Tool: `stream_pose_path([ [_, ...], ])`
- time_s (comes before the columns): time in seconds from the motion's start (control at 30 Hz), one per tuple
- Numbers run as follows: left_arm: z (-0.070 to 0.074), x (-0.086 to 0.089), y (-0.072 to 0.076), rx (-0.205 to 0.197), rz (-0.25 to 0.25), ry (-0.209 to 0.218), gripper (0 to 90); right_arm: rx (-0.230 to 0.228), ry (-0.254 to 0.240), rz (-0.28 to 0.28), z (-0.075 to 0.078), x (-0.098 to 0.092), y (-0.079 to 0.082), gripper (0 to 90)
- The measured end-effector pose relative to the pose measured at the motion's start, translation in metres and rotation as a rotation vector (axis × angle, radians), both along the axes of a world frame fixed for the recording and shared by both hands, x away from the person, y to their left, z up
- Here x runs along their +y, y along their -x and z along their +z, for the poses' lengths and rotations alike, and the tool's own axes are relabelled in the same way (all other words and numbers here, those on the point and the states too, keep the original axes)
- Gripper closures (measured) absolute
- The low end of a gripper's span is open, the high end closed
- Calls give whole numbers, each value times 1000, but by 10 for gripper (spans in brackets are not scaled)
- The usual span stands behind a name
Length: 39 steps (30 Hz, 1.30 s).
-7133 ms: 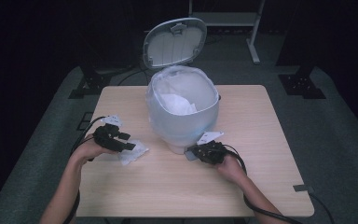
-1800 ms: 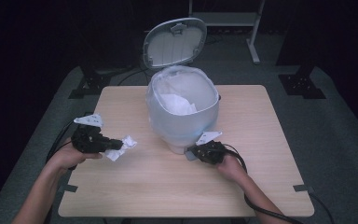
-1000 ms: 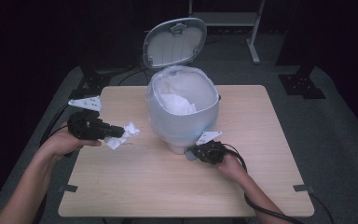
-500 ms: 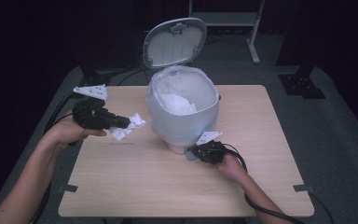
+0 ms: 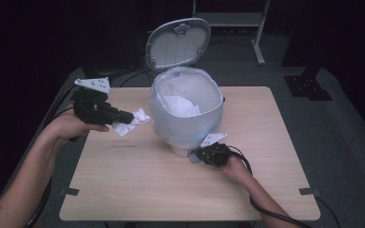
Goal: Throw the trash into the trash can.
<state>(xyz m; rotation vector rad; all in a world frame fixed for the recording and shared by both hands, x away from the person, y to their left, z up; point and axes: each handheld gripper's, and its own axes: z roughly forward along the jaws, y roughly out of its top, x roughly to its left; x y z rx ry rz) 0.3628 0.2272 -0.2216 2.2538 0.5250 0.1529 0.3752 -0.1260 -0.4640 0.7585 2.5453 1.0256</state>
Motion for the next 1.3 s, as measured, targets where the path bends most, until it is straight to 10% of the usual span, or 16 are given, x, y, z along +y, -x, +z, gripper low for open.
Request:
stream_pose_path([
  [1.3, 40, -47, -25, -23, -17, -17, 865, -6, -12, 2, -1, -2, 0, 800],
])
